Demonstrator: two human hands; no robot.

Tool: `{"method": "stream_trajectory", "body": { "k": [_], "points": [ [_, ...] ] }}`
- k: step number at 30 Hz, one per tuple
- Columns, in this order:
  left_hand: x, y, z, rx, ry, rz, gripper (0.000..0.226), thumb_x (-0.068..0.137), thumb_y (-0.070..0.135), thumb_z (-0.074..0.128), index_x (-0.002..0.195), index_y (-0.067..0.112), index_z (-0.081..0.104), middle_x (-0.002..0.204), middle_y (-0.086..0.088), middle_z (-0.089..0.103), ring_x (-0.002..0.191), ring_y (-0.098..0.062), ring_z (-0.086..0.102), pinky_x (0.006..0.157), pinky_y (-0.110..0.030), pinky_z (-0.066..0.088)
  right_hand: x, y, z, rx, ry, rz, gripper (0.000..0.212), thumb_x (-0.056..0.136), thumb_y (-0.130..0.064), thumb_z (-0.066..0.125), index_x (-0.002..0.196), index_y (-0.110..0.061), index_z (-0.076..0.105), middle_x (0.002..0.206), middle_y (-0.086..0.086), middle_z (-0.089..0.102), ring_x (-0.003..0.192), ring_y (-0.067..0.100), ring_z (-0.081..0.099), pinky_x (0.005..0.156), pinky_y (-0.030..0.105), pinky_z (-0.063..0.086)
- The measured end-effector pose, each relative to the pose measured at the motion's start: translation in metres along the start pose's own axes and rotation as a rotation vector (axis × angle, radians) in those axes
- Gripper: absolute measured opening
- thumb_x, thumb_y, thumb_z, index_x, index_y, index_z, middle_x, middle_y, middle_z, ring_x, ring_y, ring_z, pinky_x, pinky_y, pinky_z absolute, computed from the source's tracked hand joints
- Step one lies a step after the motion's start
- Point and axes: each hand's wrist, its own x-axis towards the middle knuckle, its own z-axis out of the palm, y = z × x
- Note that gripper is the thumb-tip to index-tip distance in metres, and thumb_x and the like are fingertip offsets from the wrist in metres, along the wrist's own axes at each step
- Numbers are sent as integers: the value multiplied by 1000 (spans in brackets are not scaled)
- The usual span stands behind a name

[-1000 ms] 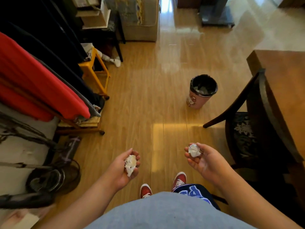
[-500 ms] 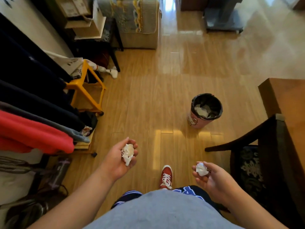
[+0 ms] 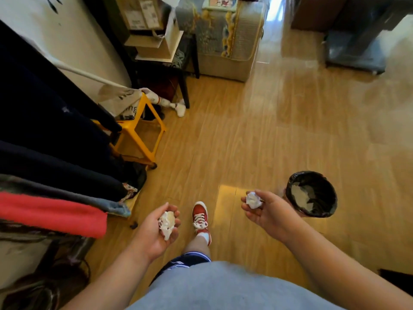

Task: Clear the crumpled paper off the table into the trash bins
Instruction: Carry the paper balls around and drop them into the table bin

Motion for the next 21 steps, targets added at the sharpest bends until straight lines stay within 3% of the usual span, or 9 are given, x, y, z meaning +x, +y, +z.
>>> {"method": "stream_trajectory", "body": {
  "k": [9,21],
  "points": [
    [92,138,88,121,-43,-22,33,92,31,53,67,16,69,66,-1,62,52,-11,58,39,-18,45,86,-109,49,103,27,16,18,93,-19,51,99,-8,63,91,14,70,70,21,69,55,26,57],
    [207,205,298,373,-189,-124,30,93,30,51,72,16,67,69,-1,62,55,-12,58,40,-20,44,131,-203,-40,411,200,-44,30,94,-28,53,108,-4,64,87,16,74,73,25,70,57,32,57]
  ]
}}
